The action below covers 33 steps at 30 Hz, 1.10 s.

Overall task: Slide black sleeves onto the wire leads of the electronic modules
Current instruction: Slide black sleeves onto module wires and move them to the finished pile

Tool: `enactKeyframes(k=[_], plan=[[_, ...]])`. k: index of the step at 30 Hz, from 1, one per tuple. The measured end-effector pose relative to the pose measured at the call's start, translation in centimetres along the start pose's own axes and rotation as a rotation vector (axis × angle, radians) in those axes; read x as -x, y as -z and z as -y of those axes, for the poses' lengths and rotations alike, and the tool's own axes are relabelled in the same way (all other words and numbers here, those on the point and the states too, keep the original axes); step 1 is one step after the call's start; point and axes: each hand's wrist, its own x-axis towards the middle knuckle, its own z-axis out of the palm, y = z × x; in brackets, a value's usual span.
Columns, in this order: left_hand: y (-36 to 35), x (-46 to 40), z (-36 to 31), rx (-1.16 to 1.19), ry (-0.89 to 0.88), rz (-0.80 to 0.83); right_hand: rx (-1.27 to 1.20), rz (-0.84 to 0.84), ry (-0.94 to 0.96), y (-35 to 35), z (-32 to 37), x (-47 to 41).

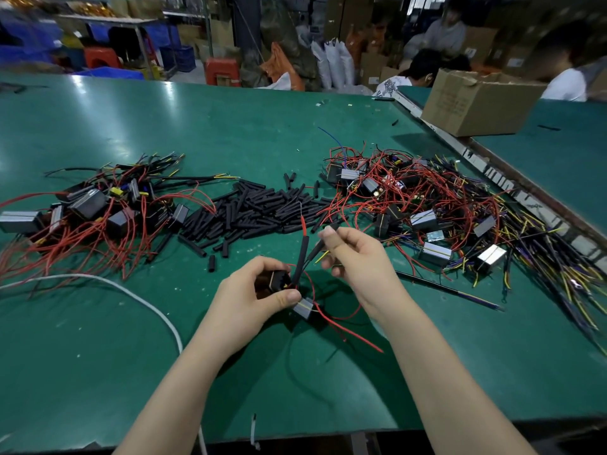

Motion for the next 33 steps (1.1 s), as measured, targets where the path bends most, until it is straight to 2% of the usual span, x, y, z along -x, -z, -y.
enactKeyframes(k=[5,10,14,18,22,25,27,31,33], plan=[[0.0,-0.1,0.3,0.085,0.028,-0.015,-0.115,0.06,0.005,-0.5,0.3,0.2],[-0.4,-0.1,0.3,-0.019,-0.014,-0.06,0.188,0.224,0.098,-1.4,-0.1,1.0],[-0.3,0.1,0.1,-0.098,-0.074,-0.049,0.402,0.231,0.241,-1.2,0.2,1.3],[-0.5,0.5,-0.2,-0.078,-0.115,-0.041,0.462,0.235,0.325,-0.5,0.6,1.5],[-0.6,0.4,-0.7,-0.134,-0.18,-0.16,0.461,0.304,0.264,-0.5,0.8,1.7],[-0.9,0.2,-0.9,-0.149,-0.219,-0.146,0.483,0.267,0.27,-0.6,0.8,1.7],[-1.4,0.1,-1.3,-0.104,-0.209,-0.145,0.499,0.248,0.271,-0.7,0.7,1.7],[-1.9,-0.8,-2.6,0.139,-0.155,-0.225,0.493,0.244,0.281,-1.0,0.5,1.8],[-2.1,-1.5,-3.0,0.204,-0.141,-0.195,0.496,0.245,0.291,-1.1,0.6,1.9]])
